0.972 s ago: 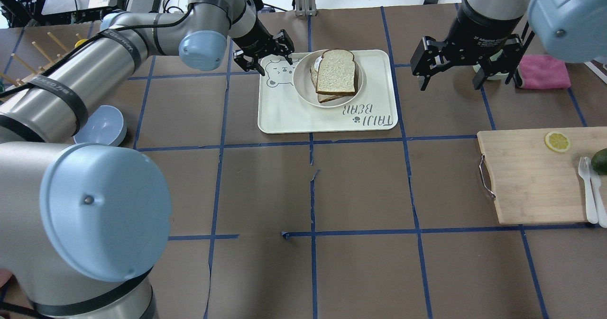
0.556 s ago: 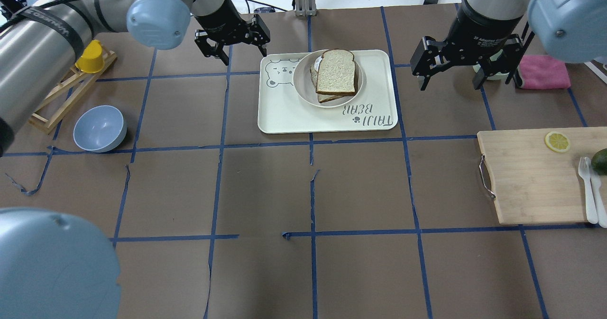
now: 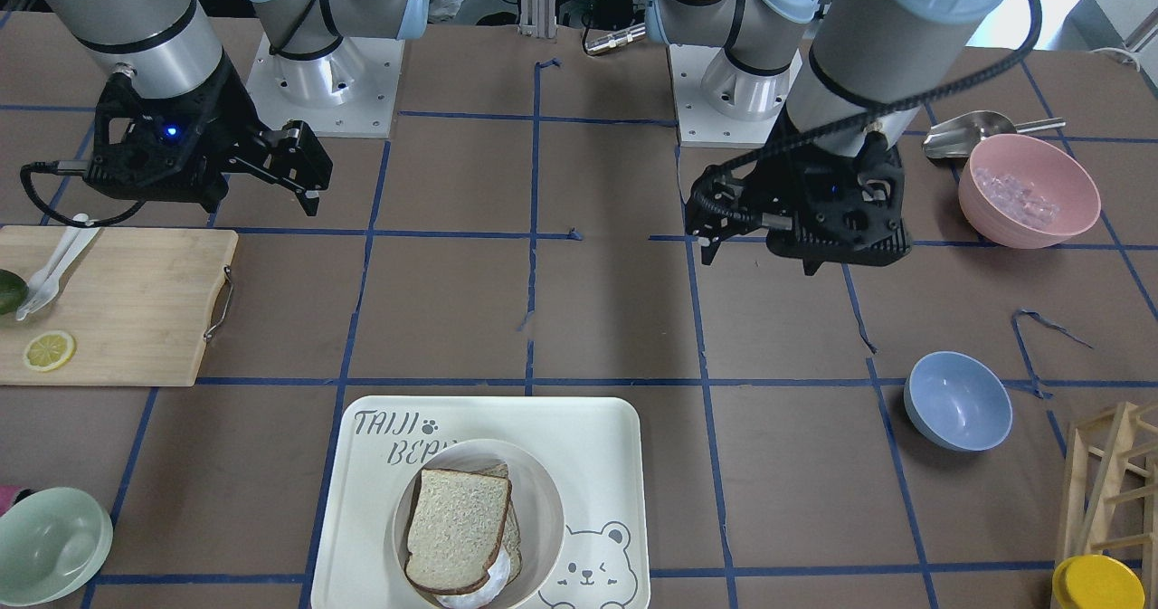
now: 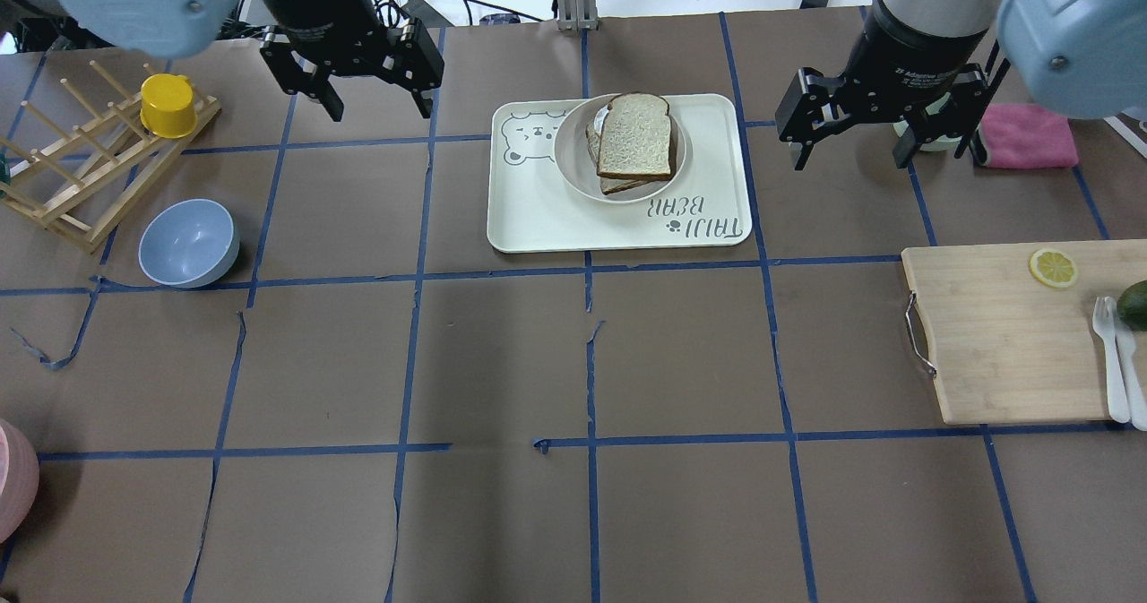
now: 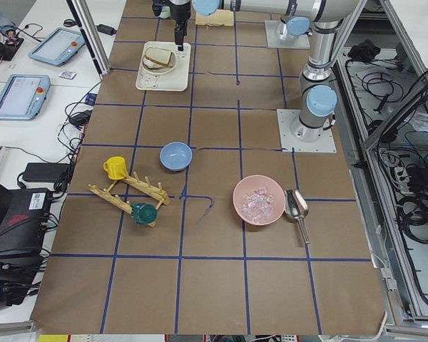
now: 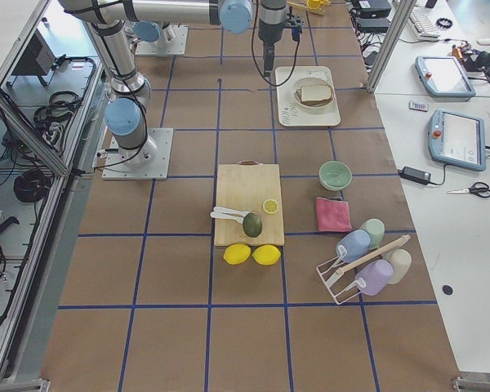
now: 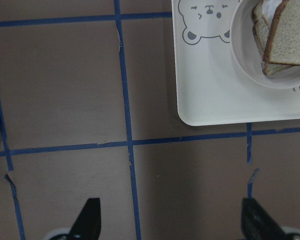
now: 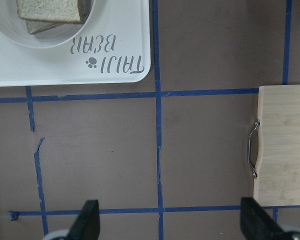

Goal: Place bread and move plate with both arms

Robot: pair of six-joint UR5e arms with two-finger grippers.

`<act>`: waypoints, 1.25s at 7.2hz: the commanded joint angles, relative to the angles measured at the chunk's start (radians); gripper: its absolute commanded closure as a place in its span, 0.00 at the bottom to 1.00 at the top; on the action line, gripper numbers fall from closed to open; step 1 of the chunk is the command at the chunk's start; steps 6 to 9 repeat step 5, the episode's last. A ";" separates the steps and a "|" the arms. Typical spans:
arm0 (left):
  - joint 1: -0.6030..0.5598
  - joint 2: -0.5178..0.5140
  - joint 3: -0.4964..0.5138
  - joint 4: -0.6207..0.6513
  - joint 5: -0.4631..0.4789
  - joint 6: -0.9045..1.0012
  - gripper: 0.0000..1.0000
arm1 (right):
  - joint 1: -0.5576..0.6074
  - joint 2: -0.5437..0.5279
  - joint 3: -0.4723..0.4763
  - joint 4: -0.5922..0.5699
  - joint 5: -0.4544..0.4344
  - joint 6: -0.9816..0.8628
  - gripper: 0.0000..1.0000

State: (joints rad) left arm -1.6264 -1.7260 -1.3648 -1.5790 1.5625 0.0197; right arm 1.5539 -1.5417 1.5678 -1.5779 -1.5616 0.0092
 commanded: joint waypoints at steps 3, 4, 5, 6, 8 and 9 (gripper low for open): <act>0.019 0.095 -0.080 0.031 0.013 -0.030 0.00 | 0.000 0.000 0.000 -0.001 0.000 0.000 0.00; 0.023 0.100 -0.083 0.040 0.017 -0.012 0.00 | 0.000 0.000 0.000 0.001 0.000 0.000 0.00; 0.025 0.100 -0.085 0.042 0.014 -0.014 0.00 | 0.000 0.000 0.000 0.004 -0.005 0.002 0.00; 0.025 0.100 -0.085 0.042 0.014 -0.014 0.00 | 0.000 0.000 0.000 0.004 -0.005 0.002 0.00; 0.025 0.100 -0.085 0.042 0.014 -0.014 0.00 | 0.000 0.000 0.000 0.004 -0.005 0.002 0.00; 0.025 0.100 -0.085 0.042 0.014 -0.014 0.00 | 0.000 0.000 0.000 0.004 -0.005 0.002 0.00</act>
